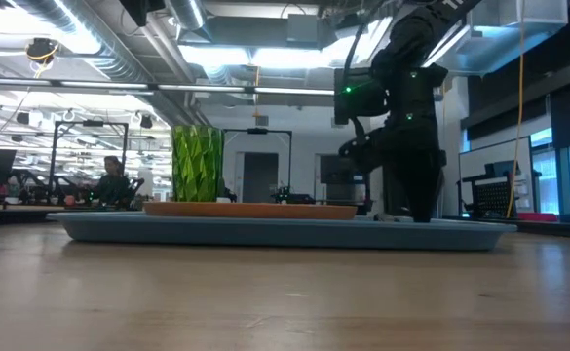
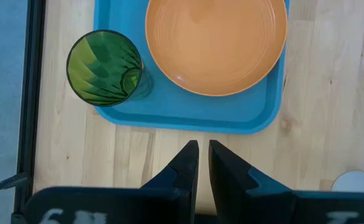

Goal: Pick and place plate/cup/fork/spoon on tray
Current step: Adjust the blue spoon

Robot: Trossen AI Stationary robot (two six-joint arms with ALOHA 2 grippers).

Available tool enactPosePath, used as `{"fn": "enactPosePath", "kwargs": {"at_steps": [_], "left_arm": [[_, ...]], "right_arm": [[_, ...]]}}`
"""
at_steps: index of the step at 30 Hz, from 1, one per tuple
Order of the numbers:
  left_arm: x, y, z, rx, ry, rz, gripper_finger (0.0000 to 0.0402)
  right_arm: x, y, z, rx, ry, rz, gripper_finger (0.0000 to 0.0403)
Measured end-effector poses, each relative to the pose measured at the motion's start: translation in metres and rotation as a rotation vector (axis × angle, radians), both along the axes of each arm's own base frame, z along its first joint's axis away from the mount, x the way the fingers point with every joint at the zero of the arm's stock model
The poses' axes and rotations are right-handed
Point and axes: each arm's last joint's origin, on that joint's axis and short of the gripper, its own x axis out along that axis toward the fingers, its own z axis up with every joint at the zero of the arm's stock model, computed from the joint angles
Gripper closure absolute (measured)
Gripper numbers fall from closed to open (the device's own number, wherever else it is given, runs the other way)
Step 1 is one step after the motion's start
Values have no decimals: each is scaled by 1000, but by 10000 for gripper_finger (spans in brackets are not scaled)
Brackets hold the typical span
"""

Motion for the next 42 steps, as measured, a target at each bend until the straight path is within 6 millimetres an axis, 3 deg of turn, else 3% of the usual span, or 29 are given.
{"fn": "enactPosePath", "kwargs": {"at_steps": [7,27,42], "left_arm": [[0,0,0,0,0,0,372],[0,0,0,0,0,0,372],[0,0,0,9,3,-21,372]], "right_arm": [[1,-7,0,-90,-9,15,397],[4,-56,8,-239,-98,24,397],[2,-67,8,-277,-110,24,397]]}}
